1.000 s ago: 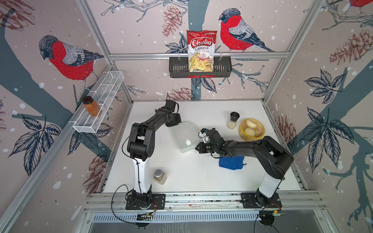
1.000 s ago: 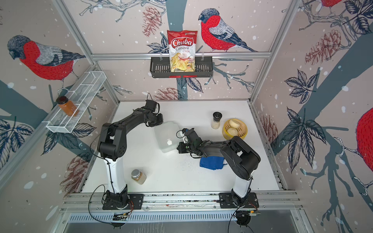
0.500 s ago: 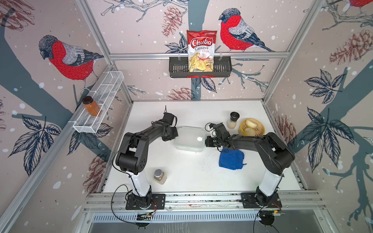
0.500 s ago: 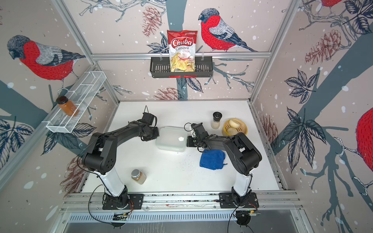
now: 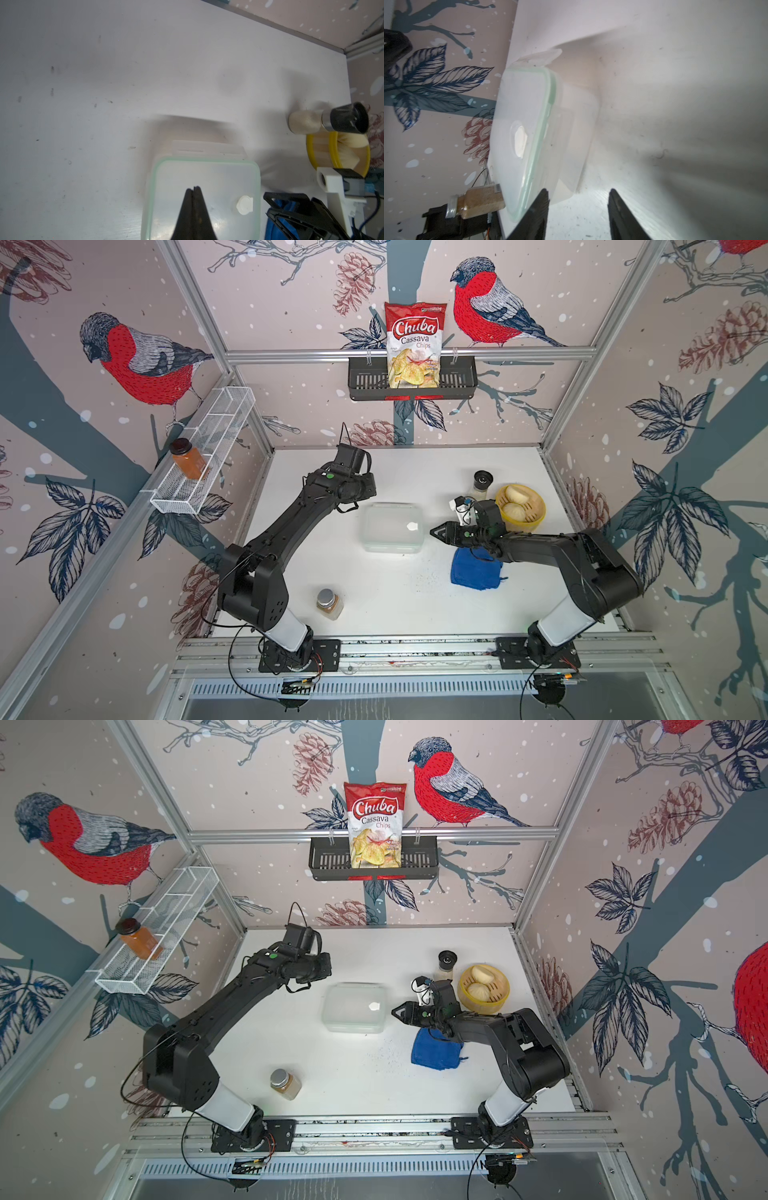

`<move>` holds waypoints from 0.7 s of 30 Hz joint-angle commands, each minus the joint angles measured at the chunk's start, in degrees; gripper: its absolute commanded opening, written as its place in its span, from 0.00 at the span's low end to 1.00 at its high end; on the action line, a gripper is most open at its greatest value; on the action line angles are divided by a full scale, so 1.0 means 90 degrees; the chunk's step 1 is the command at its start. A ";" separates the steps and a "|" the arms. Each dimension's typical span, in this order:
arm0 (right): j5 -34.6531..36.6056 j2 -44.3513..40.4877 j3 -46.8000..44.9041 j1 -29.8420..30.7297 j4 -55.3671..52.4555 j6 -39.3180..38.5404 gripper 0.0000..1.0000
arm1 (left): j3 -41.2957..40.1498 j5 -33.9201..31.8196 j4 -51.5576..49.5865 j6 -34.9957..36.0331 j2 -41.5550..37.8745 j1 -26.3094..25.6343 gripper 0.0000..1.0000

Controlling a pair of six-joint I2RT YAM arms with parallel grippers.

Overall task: Wipe the insides of the lunch boxes
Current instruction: Adjust the lunch box at the center of the board, then open the fastener of the lunch box.

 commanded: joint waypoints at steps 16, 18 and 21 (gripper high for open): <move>-0.1364 0.2017 -0.0381 0.0078 0.5621 0.3210 0.59 | -0.1407 0.1118 0.0966 -0.0447 0.0219 -0.0715 0.28; -0.1318 0.2121 -0.0300 0.0121 0.5655 0.3220 0.59 | -0.1405 0.1201 0.1053 -0.0448 0.0375 -0.0769 0.25; -0.1298 0.2329 -0.0218 0.0126 0.5759 0.3252 0.59 | -0.1445 0.1298 0.1150 -0.0457 0.0622 -0.0820 0.15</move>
